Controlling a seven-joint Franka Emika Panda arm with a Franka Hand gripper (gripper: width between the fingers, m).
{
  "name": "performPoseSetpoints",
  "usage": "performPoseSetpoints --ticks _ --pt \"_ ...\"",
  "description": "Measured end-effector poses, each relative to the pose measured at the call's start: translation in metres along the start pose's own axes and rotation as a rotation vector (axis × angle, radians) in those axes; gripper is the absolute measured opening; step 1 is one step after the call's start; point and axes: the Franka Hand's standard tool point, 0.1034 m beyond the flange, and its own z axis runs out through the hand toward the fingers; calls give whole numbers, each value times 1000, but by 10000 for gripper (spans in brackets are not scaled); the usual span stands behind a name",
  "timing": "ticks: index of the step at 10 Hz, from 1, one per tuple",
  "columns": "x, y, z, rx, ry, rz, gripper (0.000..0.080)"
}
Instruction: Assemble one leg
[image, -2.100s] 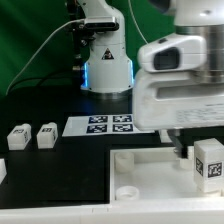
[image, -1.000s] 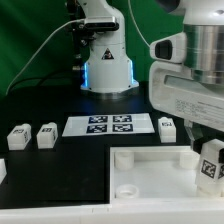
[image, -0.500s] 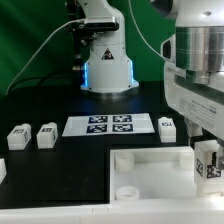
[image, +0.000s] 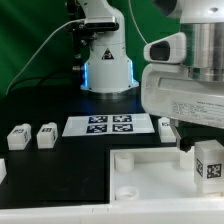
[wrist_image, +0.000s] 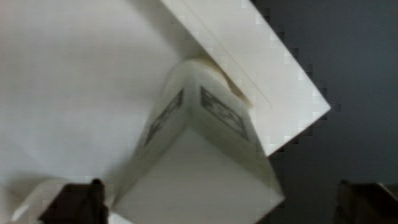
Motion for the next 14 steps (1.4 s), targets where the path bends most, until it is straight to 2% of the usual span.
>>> performPoseSetpoints --ticks 2,4,6,8,10,11,12,14 --pt "1 1 0 -1 0 -211 649" --pt "3 -2 -2 -44 -9 -586 649" --pt "0 -9 -6 -54 -27 -839 649" --pt "1 -8 -6 -53 -24 -796 649" --pt "0 -8 -5 -50 -23 -655 398" --pt "0 -9 -5 -50 -20 -533 398" --pt "1 -7 -5 -51 -17 -446 287" --pt "3 -5 -4 -57 -10 -238 287"
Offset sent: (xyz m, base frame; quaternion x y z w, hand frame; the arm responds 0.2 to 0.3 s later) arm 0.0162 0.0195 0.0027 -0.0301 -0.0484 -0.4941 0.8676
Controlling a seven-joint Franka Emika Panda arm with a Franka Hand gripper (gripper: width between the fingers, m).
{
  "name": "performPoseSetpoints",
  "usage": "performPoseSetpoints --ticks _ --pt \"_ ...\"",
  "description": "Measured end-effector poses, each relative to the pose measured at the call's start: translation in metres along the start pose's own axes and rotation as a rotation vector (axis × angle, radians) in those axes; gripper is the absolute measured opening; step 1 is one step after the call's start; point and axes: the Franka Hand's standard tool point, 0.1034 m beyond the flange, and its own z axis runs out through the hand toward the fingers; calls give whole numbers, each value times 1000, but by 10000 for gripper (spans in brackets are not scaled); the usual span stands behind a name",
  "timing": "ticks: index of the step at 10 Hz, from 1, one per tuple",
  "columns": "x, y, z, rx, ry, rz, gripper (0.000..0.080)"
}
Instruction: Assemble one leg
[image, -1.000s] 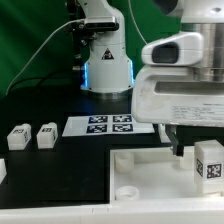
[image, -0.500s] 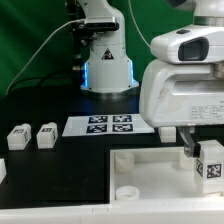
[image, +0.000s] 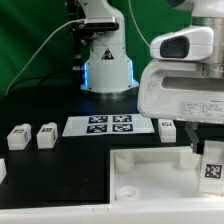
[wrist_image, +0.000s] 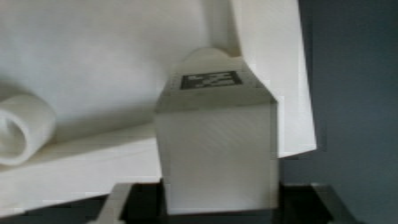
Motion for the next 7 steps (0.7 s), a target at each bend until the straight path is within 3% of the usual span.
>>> performPoseSetpoints --ticks 3,5,7 --pt "2 12 2 3 -29 542 287" --pt "-2 11 2 -3 -82 897 288" --pt "-6 14 2 18 -89 1052 288"
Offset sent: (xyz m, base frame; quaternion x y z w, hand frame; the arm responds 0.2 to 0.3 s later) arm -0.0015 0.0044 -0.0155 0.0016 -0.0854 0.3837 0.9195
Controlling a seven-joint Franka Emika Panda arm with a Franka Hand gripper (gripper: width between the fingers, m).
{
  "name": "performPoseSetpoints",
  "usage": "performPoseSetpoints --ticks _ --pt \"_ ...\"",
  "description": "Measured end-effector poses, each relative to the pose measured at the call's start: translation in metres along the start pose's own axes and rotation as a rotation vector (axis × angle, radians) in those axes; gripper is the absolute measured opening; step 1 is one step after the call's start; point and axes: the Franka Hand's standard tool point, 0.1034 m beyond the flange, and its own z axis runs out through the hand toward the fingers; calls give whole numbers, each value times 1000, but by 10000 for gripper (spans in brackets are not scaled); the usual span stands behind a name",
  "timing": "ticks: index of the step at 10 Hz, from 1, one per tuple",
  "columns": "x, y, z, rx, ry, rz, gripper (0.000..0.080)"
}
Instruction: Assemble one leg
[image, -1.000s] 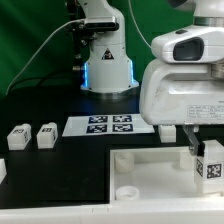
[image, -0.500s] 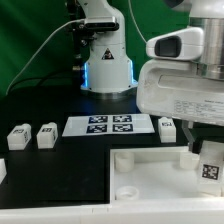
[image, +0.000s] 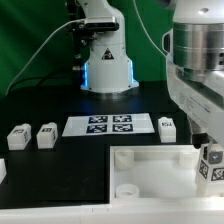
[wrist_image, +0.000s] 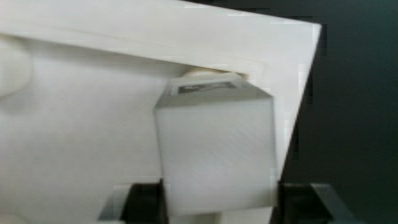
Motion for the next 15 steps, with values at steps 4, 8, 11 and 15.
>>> performPoseSetpoints --ticks 4,8,11,15 --pt "-11 -6 2 61 17 -222 623" --pt "-8 -5 8 91 65 -865 648" --pt "-5 -4 10 64 101 -1299 649" --pt "6 20 12 -74 -79 -1427 649"
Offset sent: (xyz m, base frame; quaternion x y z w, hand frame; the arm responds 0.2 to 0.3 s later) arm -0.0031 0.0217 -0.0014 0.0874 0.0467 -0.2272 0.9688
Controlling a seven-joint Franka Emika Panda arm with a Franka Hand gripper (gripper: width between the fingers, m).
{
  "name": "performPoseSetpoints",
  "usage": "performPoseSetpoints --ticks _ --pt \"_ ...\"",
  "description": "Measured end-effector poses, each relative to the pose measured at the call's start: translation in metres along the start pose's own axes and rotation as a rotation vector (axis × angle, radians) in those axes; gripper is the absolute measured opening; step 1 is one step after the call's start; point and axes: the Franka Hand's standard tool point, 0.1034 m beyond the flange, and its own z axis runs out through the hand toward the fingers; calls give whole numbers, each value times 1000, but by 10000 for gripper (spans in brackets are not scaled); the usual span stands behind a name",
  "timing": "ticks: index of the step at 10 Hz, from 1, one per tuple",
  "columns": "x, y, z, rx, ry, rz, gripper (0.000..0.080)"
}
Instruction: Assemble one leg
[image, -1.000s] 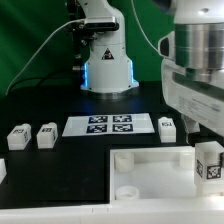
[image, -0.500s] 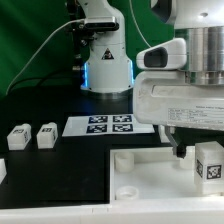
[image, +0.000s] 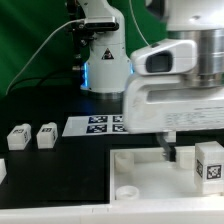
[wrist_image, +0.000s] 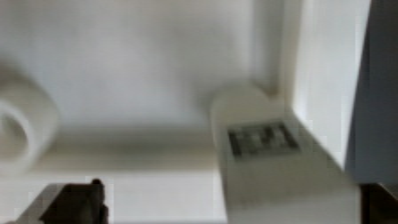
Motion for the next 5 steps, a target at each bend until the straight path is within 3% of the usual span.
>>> performPoseSetpoints --ticks 1,3,5 --pt "8 0 -2 1 6 0 649" --pt "7 1 0 1 7 31 649" --pt "6 1 0 1 6 99 410"
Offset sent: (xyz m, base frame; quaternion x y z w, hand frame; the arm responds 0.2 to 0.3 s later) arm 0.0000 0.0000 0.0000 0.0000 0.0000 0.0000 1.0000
